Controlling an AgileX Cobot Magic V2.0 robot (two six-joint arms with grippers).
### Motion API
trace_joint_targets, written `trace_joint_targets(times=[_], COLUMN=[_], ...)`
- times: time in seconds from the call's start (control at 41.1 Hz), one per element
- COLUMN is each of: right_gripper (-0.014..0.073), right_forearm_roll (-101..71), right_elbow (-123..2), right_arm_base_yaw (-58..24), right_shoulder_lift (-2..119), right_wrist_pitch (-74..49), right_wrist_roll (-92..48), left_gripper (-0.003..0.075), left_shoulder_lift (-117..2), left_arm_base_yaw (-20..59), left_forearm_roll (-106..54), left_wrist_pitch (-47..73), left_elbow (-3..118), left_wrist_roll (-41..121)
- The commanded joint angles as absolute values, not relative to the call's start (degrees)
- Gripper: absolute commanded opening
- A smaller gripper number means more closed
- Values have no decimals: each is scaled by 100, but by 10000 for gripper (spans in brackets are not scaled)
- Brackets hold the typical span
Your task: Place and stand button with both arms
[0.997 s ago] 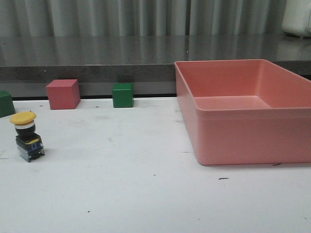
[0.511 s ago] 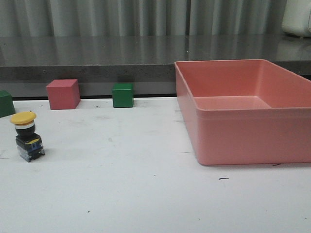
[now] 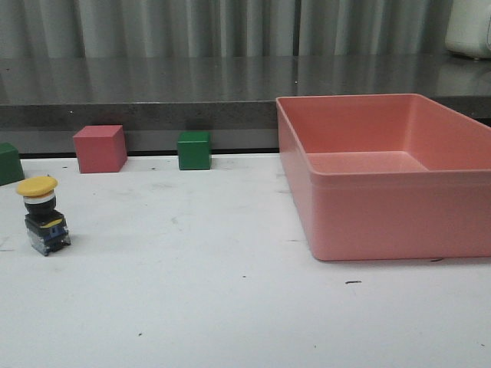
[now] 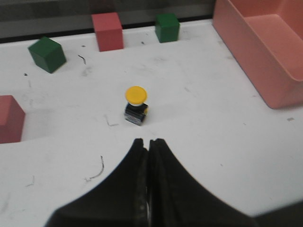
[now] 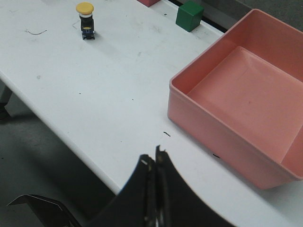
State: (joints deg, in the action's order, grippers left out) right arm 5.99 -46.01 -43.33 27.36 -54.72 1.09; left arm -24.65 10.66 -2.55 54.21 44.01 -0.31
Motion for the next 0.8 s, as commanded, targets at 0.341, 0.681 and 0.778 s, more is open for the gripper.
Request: trace_joint_targets(times=[0.341,0.681,0.778], right_gripper=[-68,-68,-68], right_forearm_roll=[642,642,642], right_elbow=[-4730,-4730,-4730], right_arm_base_yaw=[-4295,-4295,-4295], right_shoulder_lift=[2768,2774,2774], right_wrist_pitch=[-5062,-5062,-5070], right_wrist_roll=[63,63,63], left_gripper=[-20,-20,-20], left_shoulder_lift=[-458,162,162], left_arm_base_yaw=[125,45,56], left_forearm_roll=[-214,-313,-267], left_wrist_pitch=[829,-245,-343], left_elbow=[1004,-132,-132], left_wrist_roll=[-98,-98,-98])
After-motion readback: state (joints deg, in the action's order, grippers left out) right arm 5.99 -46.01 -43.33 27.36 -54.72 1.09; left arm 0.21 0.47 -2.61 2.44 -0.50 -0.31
